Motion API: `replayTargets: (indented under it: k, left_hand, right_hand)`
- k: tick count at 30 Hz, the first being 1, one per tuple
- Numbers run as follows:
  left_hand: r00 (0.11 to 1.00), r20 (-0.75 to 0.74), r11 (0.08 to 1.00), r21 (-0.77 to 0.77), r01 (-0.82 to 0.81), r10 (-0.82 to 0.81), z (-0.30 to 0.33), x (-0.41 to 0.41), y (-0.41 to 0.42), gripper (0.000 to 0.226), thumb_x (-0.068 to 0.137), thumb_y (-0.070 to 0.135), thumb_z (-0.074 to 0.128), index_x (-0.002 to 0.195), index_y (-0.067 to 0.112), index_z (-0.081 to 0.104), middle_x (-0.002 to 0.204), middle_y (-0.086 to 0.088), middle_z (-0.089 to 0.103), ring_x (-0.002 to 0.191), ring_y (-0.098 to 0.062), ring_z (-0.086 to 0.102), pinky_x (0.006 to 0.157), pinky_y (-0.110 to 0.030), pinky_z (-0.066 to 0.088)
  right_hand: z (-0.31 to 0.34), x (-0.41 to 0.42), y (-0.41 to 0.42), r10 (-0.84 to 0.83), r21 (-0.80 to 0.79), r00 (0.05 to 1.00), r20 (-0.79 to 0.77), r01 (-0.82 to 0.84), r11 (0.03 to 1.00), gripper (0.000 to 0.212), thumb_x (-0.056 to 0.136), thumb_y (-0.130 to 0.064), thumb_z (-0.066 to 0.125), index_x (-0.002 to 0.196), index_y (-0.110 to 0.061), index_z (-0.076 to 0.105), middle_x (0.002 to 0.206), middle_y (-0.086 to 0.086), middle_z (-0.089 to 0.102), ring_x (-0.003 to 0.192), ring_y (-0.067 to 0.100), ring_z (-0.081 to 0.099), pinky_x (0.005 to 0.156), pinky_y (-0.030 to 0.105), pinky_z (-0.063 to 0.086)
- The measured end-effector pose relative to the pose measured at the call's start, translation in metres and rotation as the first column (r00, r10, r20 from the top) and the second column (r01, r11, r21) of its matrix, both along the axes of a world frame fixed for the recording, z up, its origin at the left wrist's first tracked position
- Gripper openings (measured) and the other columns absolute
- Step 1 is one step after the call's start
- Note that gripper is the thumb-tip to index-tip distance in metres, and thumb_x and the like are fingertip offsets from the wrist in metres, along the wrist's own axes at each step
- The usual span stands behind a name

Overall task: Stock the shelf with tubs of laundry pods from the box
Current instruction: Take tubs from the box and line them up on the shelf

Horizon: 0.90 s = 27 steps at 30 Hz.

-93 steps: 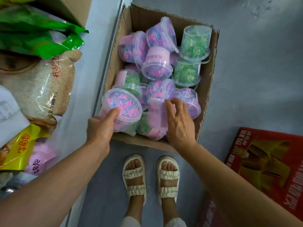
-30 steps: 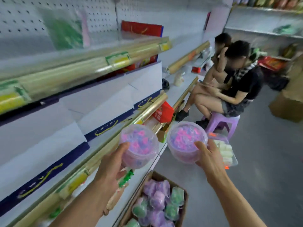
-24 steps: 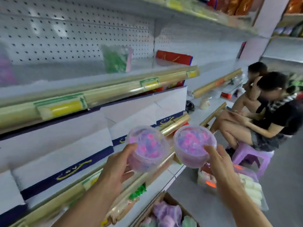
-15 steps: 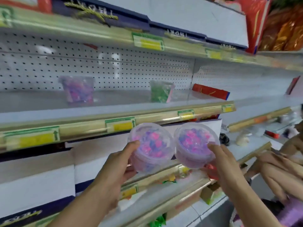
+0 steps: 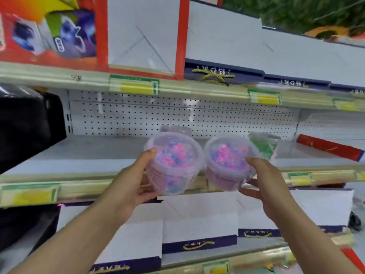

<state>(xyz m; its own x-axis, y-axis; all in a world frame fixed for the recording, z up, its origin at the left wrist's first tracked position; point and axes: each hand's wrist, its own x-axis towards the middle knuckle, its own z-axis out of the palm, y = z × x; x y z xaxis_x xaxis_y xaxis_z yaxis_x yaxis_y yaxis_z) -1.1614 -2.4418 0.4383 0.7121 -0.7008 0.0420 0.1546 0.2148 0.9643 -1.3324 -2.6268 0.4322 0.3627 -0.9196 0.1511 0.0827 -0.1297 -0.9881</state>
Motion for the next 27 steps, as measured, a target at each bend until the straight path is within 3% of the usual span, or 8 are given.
replayTargets:
  k: [3,5,12,15,19,21,24,27]
  left_hand:
    - [0.999,0.037,0.999,0.031,-0.025,0.024,0.016,0.029,0.003,0.026,0.083,0.046,0.06,0.088,0.02,0.06,0.089,-0.006,0.061,0.089,-0.027,0.062,0.085,-0.042,0.053]
    - [0.998,0.039,0.997,0.056,-0.052,0.05,0.024,0.047,0.0,0.027,0.083,0.047,0.06,0.09,0.021,0.058,0.097,-0.006,0.059,0.092,-0.029,0.061,0.079,-0.041,0.054]
    - [0.984,0.13,0.957,0.246,-0.152,0.122,0.037,0.085,-0.023,0.031,0.09,0.047,0.05,0.083,0.017,0.051,0.087,-0.009,0.058,0.078,-0.026,0.059,0.067,-0.036,0.051]
    - [0.975,0.173,0.927,0.322,-0.191,0.14,0.037,0.094,-0.037,0.037,0.095,0.046,0.039,0.092,0.011,0.05,0.084,-0.01,0.056,0.074,-0.025,0.057,0.061,-0.034,0.047]
    - [0.939,0.283,0.9,0.327,-0.288,0.197,0.033,0.104,-0.044,0.044,0.095,0.051,0.039,0.103,0.01,0.053,0.104,-0.015,0.062,0.081,-0.024,0.059,0.09,-0.041,0.049]
    - [0.897,0.4,0.898,0.3,-0.322,0.188,0.022,0.107,-0.044,0.057,0.087,0.052,0.053,0.123,0.009,0.044,0.114,-0.005,0.057,0.09,-0.018,0.057,0.093,-0.034,0.046]
    - [0.786,0.598,0.883,0.273,-0.382,0.155,0.001,0.105,-0.046,0.103,0.07,0.033,0.08,0.144,0.026,0.008,0.125,0.006,0.045,0.109,-0.013,0.051,0.094,-0.029,0.042]
    - [0.632,0.757,0.794,0.278,-0.54,0.165,-0.009,0.108,-0.055,0.091,0.069,0.031,0.08,0.138,0.027,0.019,0.131,-0.004,0.045,0.116,-0.024,0.05,0.098,-0.037,0.043]
  right_hand:
    - [0.015,0.029,-0.002,-0.028,-0.015,1.0,-0.004,0.028,0.999,0.012,0.088,-0.03,0.053,0.087,-0.019,0.057,0.106,0.013,0.057,0.094,0.033,0.059,0.066,0.039,0.055]
    - [0.023,0.044,-0.011,-0.054,-0.008,0.998,-0.02,0.054,0.999,0.024,0.088,-0.034,0.051,0.103,-0.016,0.056,0.113,0.011,0.057,0.099,0.033,0.059,0.062,0.035,0.054]
    - [0.035,0.084,-0.059,-0.073,0.035,0.981,-0.177,0.081,0.996,0.041,0.09,-0.036,0.048,0.121,-0.008,0.046,0.116,0.015,0.051,0.105,0.038,0.054,0.072,0.044,0.051]
    - [0.03,0.094,-0.074,-0.055,0.01,0.963,-0.265,0.06,0.998,0.046,0.095,-0.039,0.041,0.128,-0.007,0.041,0.124,0.017,0.049,0.107,0.038,0.052,0.074,0.048,0.053]
    - [0.023,0.094,-0.084,-0.075,-0.116,0.96,-0.271,0.045,0.992,0.066,0.092,-0.053,0.039,0.143,-0.014,0.023,0.141,0.016,0.038,0.122,0.037,0.045,0.094,0.052,0.045]
    - [0.016,0.089,-0.08,-0.048,-0.262,0.958,-0.284,-0.029,0.965,0.077,0.087,-0.052,0.051,0.147,-0.024,0.012,0.146,0.014,0.035,0.125,0.034,0.044,0.101,0.046,0.04]
    - [0.005,0.086,-0.074,-0.077,-0.45,0.881,-0.467,-0.161,0.879,0.077,0.081,-0.031,0.069,0.142,-0.027,0.023,0.131,0.015,0.042,0.098,0.027,0.053,0.08,0.027,0.043]
    - [-0.003,0.094,-0.08,-0.207,-0.56,0.858,-0.471,-0.11,0.821,0.058,0.082,-0.022,0.067,0.13,-0.021,0.035,0.118,0.018,0.045,0.077,0.023,0.048,0.078,0.032,0.042]
